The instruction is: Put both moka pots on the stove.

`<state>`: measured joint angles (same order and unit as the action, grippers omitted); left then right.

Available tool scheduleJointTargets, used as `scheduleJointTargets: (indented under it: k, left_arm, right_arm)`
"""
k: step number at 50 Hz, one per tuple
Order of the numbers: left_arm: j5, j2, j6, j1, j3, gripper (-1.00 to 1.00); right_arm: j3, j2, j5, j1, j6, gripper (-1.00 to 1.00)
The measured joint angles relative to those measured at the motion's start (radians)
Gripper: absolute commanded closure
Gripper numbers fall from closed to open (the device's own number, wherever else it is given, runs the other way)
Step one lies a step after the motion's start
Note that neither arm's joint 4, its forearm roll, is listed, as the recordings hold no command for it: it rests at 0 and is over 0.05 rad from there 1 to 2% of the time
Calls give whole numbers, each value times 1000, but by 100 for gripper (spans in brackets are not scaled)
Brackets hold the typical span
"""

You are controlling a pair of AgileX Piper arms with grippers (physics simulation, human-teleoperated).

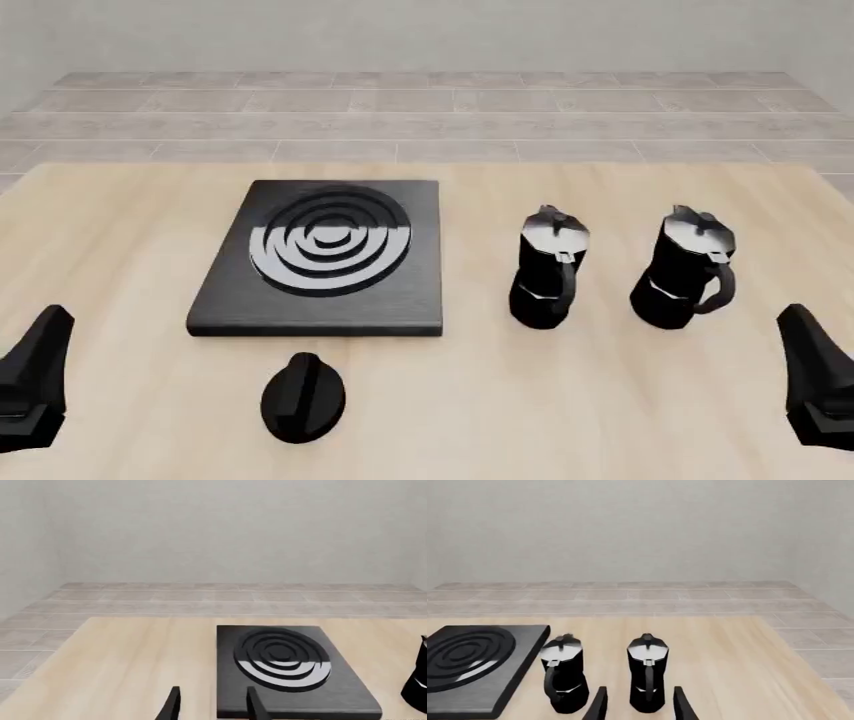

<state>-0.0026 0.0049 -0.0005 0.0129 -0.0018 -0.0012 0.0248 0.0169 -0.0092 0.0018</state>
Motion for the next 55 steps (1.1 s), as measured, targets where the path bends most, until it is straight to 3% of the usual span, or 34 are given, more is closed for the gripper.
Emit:
scheduleJointTargets:
  k: [29,36,55]
  left_arm:
    - [-4,8,0,-13,-2,-100]
    - [-43,100,-41,-23,-11,-100]
    - [122,285,-164,-153,-258,-100]
  right_arm:
    - [-4,-17,-16,9,-2,-100]
    - [-5,-19,-18,4,-4,-100]
    - [-8,-22,-24,-3,-4,-100]
